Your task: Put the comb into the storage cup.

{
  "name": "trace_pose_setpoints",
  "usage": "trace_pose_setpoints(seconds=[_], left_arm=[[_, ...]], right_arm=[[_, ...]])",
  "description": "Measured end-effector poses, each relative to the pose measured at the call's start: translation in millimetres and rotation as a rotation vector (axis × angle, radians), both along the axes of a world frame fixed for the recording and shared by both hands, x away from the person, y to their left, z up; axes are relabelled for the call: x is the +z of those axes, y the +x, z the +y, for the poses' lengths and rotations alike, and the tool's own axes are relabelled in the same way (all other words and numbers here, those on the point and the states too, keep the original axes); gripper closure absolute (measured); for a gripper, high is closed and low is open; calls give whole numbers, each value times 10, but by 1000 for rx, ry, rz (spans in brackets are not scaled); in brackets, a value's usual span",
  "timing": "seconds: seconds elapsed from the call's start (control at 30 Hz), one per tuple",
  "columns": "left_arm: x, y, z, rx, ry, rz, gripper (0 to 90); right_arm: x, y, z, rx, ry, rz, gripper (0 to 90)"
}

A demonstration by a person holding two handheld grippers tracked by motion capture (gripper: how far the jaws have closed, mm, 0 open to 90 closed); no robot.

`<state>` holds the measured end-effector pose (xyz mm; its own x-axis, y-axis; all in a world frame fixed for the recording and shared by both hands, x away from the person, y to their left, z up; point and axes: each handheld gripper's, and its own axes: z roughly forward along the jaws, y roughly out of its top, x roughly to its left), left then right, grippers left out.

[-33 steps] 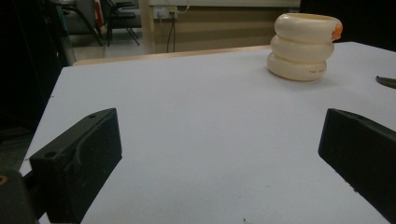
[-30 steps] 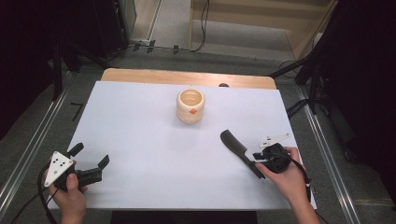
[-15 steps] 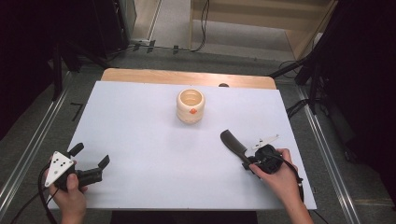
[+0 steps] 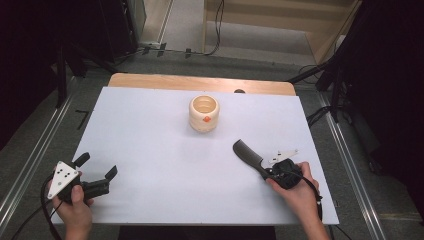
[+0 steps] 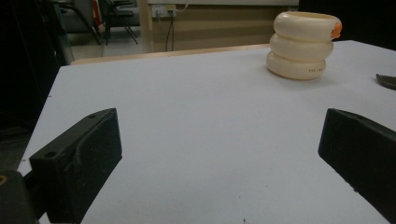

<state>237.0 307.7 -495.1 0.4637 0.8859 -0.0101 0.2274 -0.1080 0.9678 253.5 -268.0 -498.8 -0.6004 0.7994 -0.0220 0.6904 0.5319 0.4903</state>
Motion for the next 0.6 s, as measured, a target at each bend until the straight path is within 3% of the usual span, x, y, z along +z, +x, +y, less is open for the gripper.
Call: trace_pose_setpoints(seconds=[0.27,0.6], left_arm=[[25,4,39,-2,-44,10,0],[115,-26,-94,-30,-25,-9,0]], right_arm=[[27,-52,-16,2,55,-69,711],[145,-118,10,23,112,-164,710]])
